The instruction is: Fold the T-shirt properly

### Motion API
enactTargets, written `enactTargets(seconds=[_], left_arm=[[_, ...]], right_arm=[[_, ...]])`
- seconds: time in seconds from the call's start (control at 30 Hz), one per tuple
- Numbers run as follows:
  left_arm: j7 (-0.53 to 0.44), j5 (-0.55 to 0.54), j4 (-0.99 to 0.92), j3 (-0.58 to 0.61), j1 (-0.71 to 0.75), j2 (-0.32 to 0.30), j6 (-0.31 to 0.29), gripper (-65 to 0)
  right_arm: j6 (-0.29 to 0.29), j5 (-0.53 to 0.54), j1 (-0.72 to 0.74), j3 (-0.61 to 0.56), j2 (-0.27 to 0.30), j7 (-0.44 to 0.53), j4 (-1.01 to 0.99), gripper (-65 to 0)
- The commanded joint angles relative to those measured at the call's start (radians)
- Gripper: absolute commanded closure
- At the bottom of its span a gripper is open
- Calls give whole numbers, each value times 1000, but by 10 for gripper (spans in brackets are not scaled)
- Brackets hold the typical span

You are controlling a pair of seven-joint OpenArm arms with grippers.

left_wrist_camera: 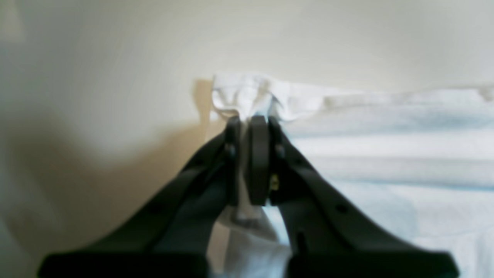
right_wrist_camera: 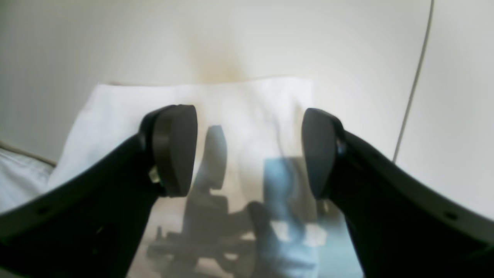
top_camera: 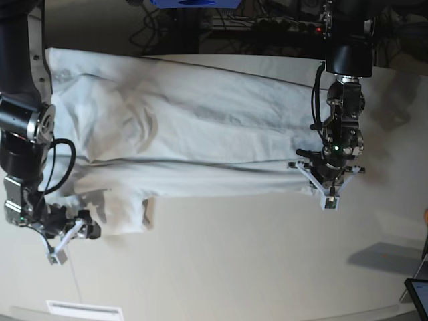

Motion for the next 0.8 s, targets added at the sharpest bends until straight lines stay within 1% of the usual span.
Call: enactTargets(seconds=[0.0,0.13,0.23,0.33,0.5,0.57,0.67,0.77], left_arm=[[59,13,-5,-4,4,-9,7,0],[59,13,-5,-4,4,-9,5,0],[59,13,-5,-4,4,-9,5,0],[59,13,-5,-4,4,-9,5,0],[59,13,-5,-4,4,-9,5,0],[59,13,-5,-4,4,-9,5,0],[59,13,-5,-4,4,-11,5,0],[59,13,-5,-4,4,-11,5,0]], right_arm=[[3,14,26,0,9,33,15,-409],[3,14,1,0,8,52,15,-409],[3,16,-2,-29,6,52,12,-409],[3,16,0,-52,-3,53,-37,-408],[3,16,1,-52,-6,55,-47,-396],[3,16,1,-52,-17,55,-48,-331],[3,16,1,-52,-18,50,-48,-190],[3,16,0,-52,-18,50,-48,-25]])
